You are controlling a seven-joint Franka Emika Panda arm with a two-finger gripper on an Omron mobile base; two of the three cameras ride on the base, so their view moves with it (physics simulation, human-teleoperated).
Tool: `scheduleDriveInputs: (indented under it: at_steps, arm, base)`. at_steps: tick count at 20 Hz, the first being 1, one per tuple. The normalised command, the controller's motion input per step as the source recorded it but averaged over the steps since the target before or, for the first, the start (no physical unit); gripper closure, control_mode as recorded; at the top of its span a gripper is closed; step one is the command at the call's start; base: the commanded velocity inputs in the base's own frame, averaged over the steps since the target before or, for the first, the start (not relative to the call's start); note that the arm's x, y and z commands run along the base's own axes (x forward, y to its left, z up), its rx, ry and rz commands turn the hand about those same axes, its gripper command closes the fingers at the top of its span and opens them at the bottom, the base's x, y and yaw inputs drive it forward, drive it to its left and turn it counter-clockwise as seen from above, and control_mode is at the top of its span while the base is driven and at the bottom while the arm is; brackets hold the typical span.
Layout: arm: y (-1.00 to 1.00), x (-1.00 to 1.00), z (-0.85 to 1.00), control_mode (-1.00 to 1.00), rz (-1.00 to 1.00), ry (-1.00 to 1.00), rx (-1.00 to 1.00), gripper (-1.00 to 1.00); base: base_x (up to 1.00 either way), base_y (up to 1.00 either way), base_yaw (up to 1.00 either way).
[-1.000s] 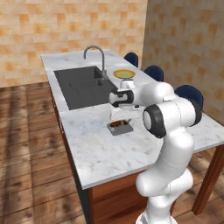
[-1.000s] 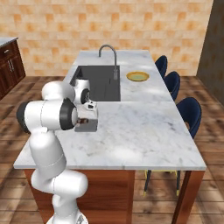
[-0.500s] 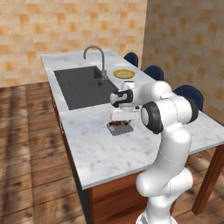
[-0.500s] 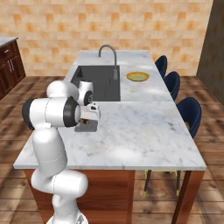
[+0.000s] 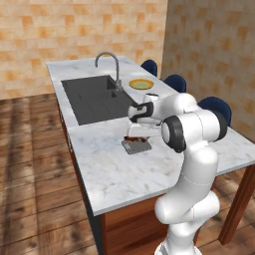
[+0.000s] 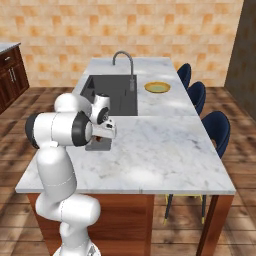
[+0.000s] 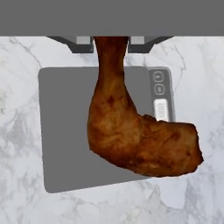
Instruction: Take the chicken drumstick from the fridge and place it on the digital scale on the counter by the fridge. Wait a few seconds for a reading, then move it to the plate on the dining counter.
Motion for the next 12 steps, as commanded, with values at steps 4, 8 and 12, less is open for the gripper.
scheduleDriveInputs:
  at_steps: [4,8,12]
  arm:
    - [-0.06,0.00,0.00,-1.00,0.00,0.00,0.00,1.00]
    - [0.00,0.00,0.00,-1.00,0.00,0.01,0.00,1.00]
    - [0.00,0.00,0.00,-1.00,0.00,0.00,0.00,1.00]
  base:
    - [0.00,0.00,0.00]
    - [0.00,0.00,0.00]
    - [0.00,0.00,0.00]
